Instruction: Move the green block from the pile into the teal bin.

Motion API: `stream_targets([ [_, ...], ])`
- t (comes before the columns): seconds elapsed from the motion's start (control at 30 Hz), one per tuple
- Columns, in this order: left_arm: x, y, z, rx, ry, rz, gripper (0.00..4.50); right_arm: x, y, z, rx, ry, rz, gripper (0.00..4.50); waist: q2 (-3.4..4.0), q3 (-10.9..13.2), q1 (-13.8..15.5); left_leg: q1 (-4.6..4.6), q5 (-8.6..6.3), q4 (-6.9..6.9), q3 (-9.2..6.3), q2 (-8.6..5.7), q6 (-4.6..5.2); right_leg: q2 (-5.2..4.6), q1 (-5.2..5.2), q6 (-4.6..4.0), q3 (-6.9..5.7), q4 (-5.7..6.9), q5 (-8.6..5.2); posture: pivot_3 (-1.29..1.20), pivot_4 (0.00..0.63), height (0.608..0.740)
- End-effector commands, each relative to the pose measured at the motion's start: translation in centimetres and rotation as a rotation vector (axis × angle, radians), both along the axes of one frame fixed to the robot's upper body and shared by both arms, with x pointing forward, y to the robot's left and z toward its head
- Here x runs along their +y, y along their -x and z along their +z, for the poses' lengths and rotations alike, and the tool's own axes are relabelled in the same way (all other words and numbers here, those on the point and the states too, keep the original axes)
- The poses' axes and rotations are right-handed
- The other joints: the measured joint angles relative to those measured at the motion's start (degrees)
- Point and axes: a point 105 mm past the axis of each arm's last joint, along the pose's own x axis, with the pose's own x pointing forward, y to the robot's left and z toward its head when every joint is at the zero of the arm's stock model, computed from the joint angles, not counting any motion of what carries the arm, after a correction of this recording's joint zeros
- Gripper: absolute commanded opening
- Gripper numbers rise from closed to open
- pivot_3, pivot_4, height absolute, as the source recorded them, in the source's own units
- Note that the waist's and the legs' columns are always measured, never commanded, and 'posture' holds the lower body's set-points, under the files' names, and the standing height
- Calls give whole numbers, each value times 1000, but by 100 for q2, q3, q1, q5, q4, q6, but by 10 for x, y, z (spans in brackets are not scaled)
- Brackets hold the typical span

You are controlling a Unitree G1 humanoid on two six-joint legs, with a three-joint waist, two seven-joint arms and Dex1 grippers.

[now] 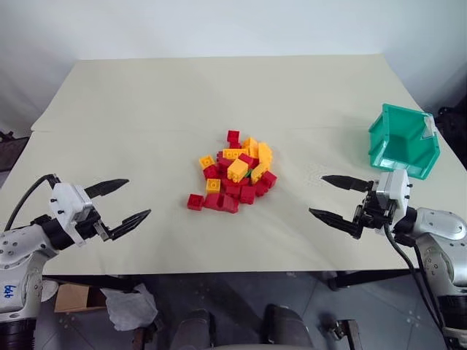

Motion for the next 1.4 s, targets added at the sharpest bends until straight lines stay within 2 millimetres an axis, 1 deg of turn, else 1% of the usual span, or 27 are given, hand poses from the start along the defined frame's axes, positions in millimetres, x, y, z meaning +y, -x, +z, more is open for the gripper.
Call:
stream_targets([
  [0.03,-3,2,9,-40,29,6,4500,-4,1,9,-51,-6,-10,4443,0,0,-3,0,0,0,0,0,0,0,0,0,0,1,0,0,150,740],
  [0.1,-5,4,6,-16,55,5,4500,0,0,8,-41,-13,6,4443,0,0,-11,0,0,-1,0,1,0,1,-1,0,-2,1,0,0,150,740],
  [0.17,-6,9,5,-11,93,-10,4500,11,0,7,-27,-7,45,4443,0,0,-27,1,0,-1,1,1,0,1,-1,0,0,1,0,0,150,740],
  [0.27,0,18,-7,17,115,5,4500,38,0,8,16,-8,121,4443,0,0,-55,4,0,0,4,4,-1,2,-2,0,3,3,0,0,150,740],
  [0.3,6,21,-13,25,126,34,4500,48,-1,7,42,1,144,4060,0,0,-53,6,0,-2,8,6,-1,2,-7,-1,6,7,1,0,150,740],
  [0.37,19,27,-27,46,134,97,4500,68,-2,3,68,37,191,3498,0,0,-62,3,0,-2,13,6,-2,2,-16,-2,9,14,1,0,150,740],
  [0.4,24,32,-35,61,134,127,4500,78,-4,2,85,48,206,3148,-1,0,-48,2,0,-1,14,6,-2,2,-18,-2,10,15,1,0,150,740],
  [0.47,32,39,-44,78,138,168,4500,95,-8,1,101,60,221,2436,-5,-2,-37,1,-1,-1,14,7,-3,2,-20,-2,10,16,1,0,150,740],
  [0.53,34,46,-47,79,155,190,4500,115,-12,-3,116,85,248,1708,-10,-4,-30,-1,-1,0,14,6,-2,2,-20,-2,10,13,1,0,150,740],
  [0.67,28,50,-46,66,177,195,4500,137,-20,-10,142,127,265,262,-20,-9,29,-6,-2,7,8,5,0,-1,-21,-3,8,15,2,0,150,740],
  [0.7,24,50,-45,58,185,191,4500,144,-25,-13,141,149,254,21,-30,-15,24,-8,-3,7,8,3,0,-2,-21,-3,8,15,2,0,150,740],
  [0.73,17,49,-43,49,195,182,4500,152,-37,-14,128,167,211,21,-36,-19,0,-8,-3,9,8,4,0,-2,-21,-3,8,17,2,0,150,740],
  [0.8,3,45,-37,18,213,152,4500,167,-67,-5,105,148,95,21,-40,-21,-55,-6,-3,11,11,5,0,-1,-23,-6,8,23,3,0,150,740],
  [0.93,-9,38,-29,-16,222,131,4500,175,-97,6,71,122,2,21,-41,-22,-140,-4,-1,14,9,10,-7,-1,-36,-12,8,59,4,0,150,740],
  [1.1,-23,27,-22,-38,239,86,4500,181,-126,13,30,118,-89,21,-42,-23,-191,-3,-5,8,9,8,-8,-1,-37,-12,4,60,4,0,150,740],
  [1.2,-30,22,-18,-47,243,64,4500,183,-135,13,17,124,-118,21,-41,-23,-210,-2,-5,5,11,9,-9,0,-38,-12,4,61,4,0,150,740],
  [1.23,-32,21,-16,-51,245,59,4500,185,-134,9,16,142,-103,21,-41,-23,-215,-2,-5,5,11,9,-9,0,-38,-12,4,62,4,0,150,740],
  [1.37,-36,16,-14,-51,243,39,4500,195,-121,2,1,193,15,21,-41,-23,-221,-2,-5,4,11,9,-9,0,-38,-12,4,60,4,0,150,740],
  [1.4,-36,15,-13,-52,241,37,4500,198,-110,0,3,206,83,21,-41,-23,-221,-2,-5,4,11,9,-9,0,-38,-11,4,60,4,0,150,740],
])
